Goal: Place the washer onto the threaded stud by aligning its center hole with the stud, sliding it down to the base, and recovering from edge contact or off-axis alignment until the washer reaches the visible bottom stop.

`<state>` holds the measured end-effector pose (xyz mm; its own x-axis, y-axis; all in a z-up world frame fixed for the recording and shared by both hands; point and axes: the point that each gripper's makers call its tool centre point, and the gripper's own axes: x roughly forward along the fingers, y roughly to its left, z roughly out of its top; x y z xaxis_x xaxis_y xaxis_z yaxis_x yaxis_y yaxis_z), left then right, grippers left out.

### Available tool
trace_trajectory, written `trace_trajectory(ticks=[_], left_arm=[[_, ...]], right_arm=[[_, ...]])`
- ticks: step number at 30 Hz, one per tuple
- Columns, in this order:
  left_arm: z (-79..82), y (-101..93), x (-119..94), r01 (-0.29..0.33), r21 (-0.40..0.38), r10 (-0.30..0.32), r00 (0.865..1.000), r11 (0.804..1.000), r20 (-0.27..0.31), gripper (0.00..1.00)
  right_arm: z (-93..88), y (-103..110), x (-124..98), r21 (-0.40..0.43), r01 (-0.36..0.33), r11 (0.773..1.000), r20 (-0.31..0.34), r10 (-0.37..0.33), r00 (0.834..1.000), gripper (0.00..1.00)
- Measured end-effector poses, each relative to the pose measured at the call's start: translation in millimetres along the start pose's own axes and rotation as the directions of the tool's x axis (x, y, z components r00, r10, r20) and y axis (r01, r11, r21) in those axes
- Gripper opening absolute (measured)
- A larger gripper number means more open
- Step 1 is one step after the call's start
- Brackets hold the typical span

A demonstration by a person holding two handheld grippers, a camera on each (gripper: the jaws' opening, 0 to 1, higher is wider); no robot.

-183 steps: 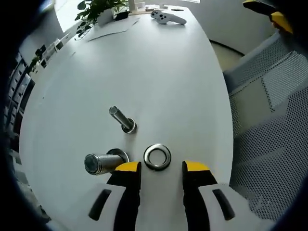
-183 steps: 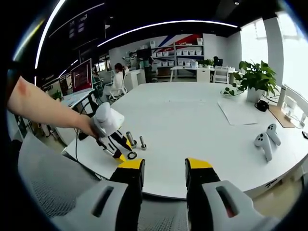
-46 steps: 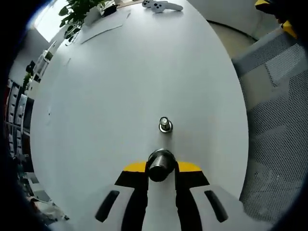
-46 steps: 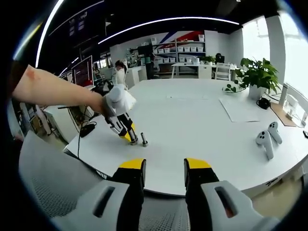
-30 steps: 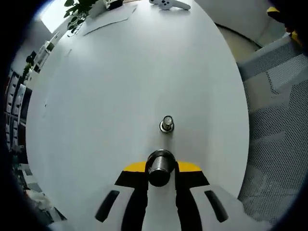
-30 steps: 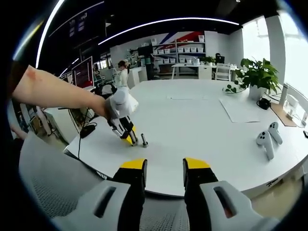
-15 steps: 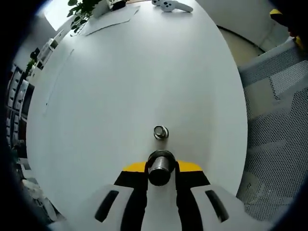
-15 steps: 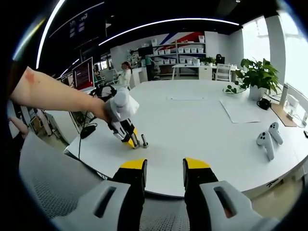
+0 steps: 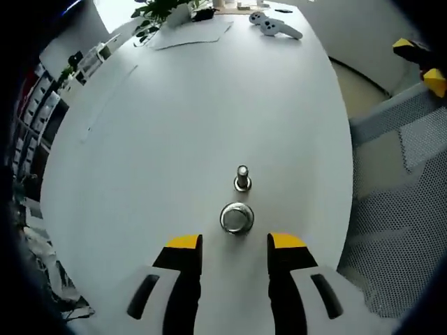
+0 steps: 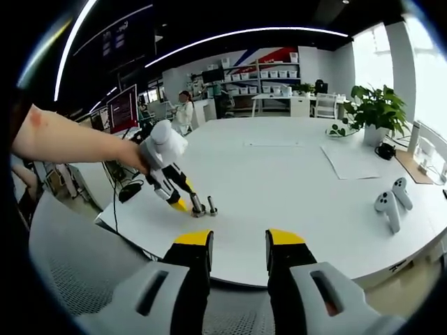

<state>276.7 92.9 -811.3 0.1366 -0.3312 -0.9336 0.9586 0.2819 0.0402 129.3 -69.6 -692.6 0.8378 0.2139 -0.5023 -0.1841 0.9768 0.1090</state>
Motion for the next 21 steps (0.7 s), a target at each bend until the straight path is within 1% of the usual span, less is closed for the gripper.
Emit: trace_trajectory(ticks=[1,2,6,8,11,13,17,18,20,21], left_arm=[[1.2,-1.1,-6.9,0.000,-0.022,0.000,1.000,1.000,0.027,0.35],[2.5,-1.5,-11.4,-0.003,-0.030,0.004,0.999,1.000,0.042,0.36],[-0.3,-5.5,-37.2,-0.023,-0.057,0.029,0.994,0.998,0.102,0.36],[-4.1,-8.1,-48.8,-0.030,-0.083,0.041,0.991,0.996,0.131,0.37],[-11.4,-12.2,-62.9,-0.039,-0.110,0.057,0.986,0.993,0.158,0.38],[-15.8,-17.6,-75.8,-0.044,-0.134,0.069,0.979,0.990,0.191,0.39],[-22.8,-27.3,-99.9,-0.028,-0.229,0.090,0.960,0.973,0.267,0.44],[-25.1,-28.6,-104.3,-0.032,-0.236,0.099,0.956,0.971,0.275,0.45],[-29.9,-32.6,-116.1,-0.044,-0.267,0.127,0.945,0.963,0.302,0.49],[-32.0,-33.3,-122.7,-0.054,-0.318,0.162,0.932,0.947,0.324,0.52]], right_arm=[[0.2,0.6,0.1,-0.001,-0.001,1.000,0.000,0.001,1.000,0.33],[0.1,0.9,0.1,-0.002,-0.003,1.000,-0.001,0.003,1.000,0.33],[-0.6,1.4,0.1,-0.001,-0.009,1.000,-0.004,0.009,1.000,0.33],[-0.6,1.6,-0.1,-0.001,-0.010,1.000,-0.003,0.010,1.000,0.33],[-0.3,1.2,-0.6,0.001,-0.009,1.000,0.002,0.009,1.000,0.34],[0.2,1.8,-1.0,0.001,-0.011,1.000,0.007,0.011,1.000,0.34],[0.9,2.8,-1.4,0.001,-0.014,1.000,0.011,0.014,1.000,0.35],[1.2,3.1,-1.5,0.001,-0.015,1.000,0.013,0.015,1.000,0.35],[1.8,3.1,-1.6,0.002,-0.016,1.000,0.017,0.016,1.000,0.35],[1.9,3.1,-1.6,0.002,-0.016,1.000,0.018,0.016,1.000,0.35]])
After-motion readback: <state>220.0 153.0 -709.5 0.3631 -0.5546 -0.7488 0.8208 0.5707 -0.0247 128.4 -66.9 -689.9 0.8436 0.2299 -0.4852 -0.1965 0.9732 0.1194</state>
